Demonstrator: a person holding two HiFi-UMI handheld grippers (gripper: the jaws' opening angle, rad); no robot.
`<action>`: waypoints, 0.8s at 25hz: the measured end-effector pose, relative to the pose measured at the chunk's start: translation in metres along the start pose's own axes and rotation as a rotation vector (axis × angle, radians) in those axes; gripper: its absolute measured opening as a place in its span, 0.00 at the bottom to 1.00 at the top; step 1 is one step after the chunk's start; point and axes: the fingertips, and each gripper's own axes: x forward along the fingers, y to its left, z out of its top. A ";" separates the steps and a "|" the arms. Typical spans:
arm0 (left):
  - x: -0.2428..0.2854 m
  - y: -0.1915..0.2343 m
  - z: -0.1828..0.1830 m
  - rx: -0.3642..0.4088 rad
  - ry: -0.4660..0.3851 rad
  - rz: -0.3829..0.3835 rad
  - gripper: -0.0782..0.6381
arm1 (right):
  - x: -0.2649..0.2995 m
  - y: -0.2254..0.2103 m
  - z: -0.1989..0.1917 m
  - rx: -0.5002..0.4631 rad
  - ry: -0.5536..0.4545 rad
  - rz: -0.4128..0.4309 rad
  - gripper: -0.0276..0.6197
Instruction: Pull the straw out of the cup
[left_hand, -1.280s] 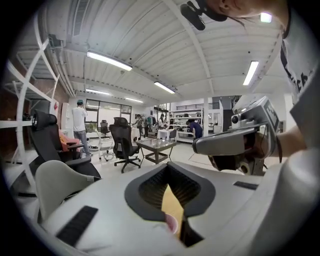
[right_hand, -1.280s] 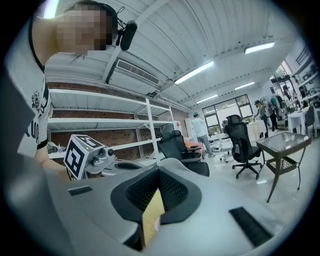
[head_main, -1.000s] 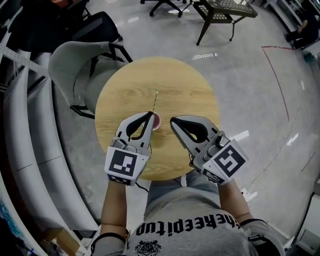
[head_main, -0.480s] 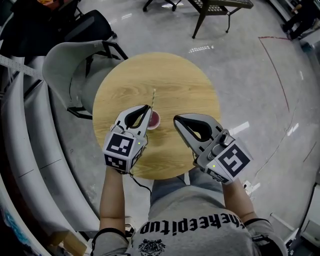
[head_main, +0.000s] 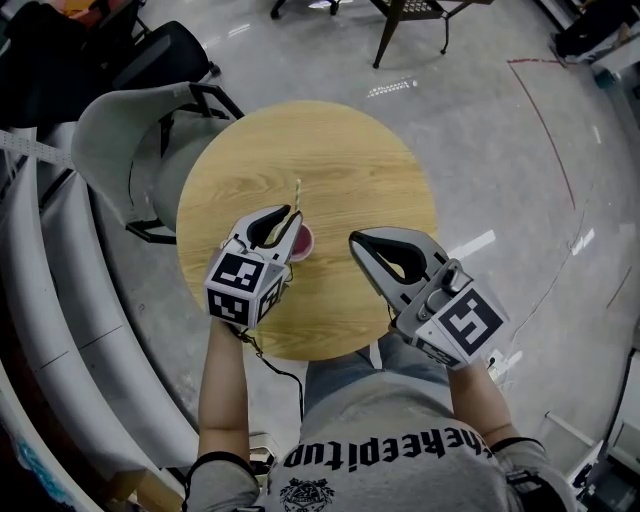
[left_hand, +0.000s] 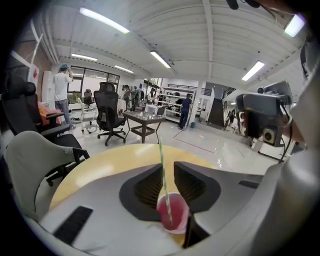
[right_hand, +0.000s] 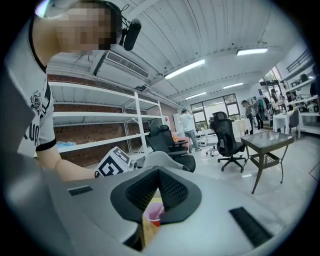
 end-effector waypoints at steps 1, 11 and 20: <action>0.003 0.000 -0.002 0.001 0.009 0.000 0.28 | -0.001 -0.001 -0.001 0.000 0.003 -0.002 0.06; 0.021 0.001 -0.014 0.007 0.067 -0.001 0.28 | -0.004 -0.005 -0.008 0.001 0.023 -0.014 0.06; 0.027 0.006 -0.020 0.022 0.087 0.039 0.28 | -0.007 -0.010 -0.010 0.003 0.020 -0.019 0.06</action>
